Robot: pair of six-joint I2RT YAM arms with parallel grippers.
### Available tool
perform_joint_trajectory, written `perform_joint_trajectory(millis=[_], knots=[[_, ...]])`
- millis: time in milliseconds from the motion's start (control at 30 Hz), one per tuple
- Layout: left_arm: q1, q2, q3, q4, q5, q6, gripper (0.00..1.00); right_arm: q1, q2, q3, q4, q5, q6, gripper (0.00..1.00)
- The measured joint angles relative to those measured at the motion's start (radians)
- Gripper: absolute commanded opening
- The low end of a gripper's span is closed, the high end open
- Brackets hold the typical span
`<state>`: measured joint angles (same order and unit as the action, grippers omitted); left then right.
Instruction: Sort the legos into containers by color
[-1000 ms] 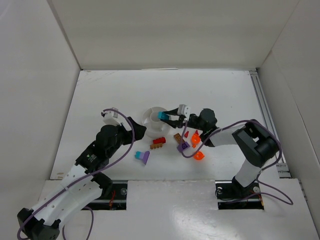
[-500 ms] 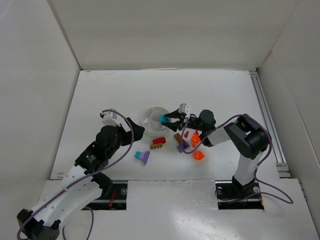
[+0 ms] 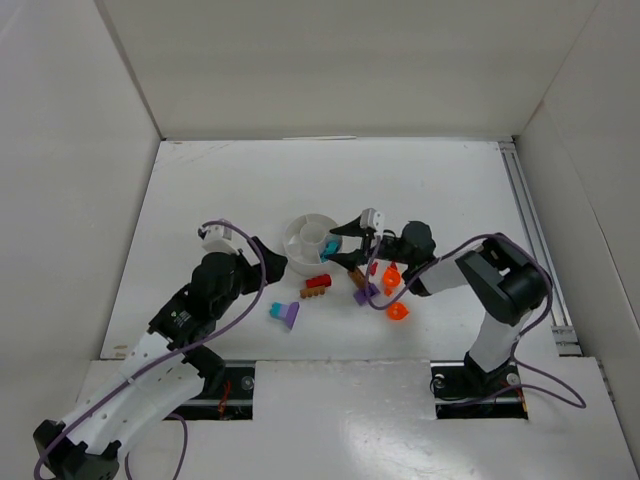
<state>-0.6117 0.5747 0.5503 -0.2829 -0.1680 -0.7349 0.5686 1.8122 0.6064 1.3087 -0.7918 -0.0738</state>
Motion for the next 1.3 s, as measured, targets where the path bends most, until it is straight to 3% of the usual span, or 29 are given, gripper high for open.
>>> perform_joint_trajectory(millis=[167,300,500,767,1000,1300], knots=[[0.000,0.003,0.000,-0.054,-0.016,-0.072,1.00,0.000,-0.126,0.000,-0.006,0.005,-0.031,0.79],[0.000,0.021,0.000,-0.140,-0.034,-0.194,1.00,0.017,-0.307,-0.001,-0.069,0.084,-0.152,0.82],[0.000,0.038,-0.023,-0.225,-0.047,-0.413,1.00,0.141,-0.661,-0.021,-0.430,0.462,-0.356,0.86],[0.000,0.047,-0.134,-0.238,-0.019,-0.599,1.00,0.160,-0.991,-0.162,-0.821,0.854,-0.387,0.89],[0.000,0.147,-0.145,-0.217,0.003,-0.671,1.00,0.166,-1.134,-0.218,-1.038,1.023,-0.386,0.89],[0.000,0.281,-0.144,-0.178,0.038,-0.708,0.89,0.166,-1.178,-0.223,-1.163,1.164,-0.379,0.89]])
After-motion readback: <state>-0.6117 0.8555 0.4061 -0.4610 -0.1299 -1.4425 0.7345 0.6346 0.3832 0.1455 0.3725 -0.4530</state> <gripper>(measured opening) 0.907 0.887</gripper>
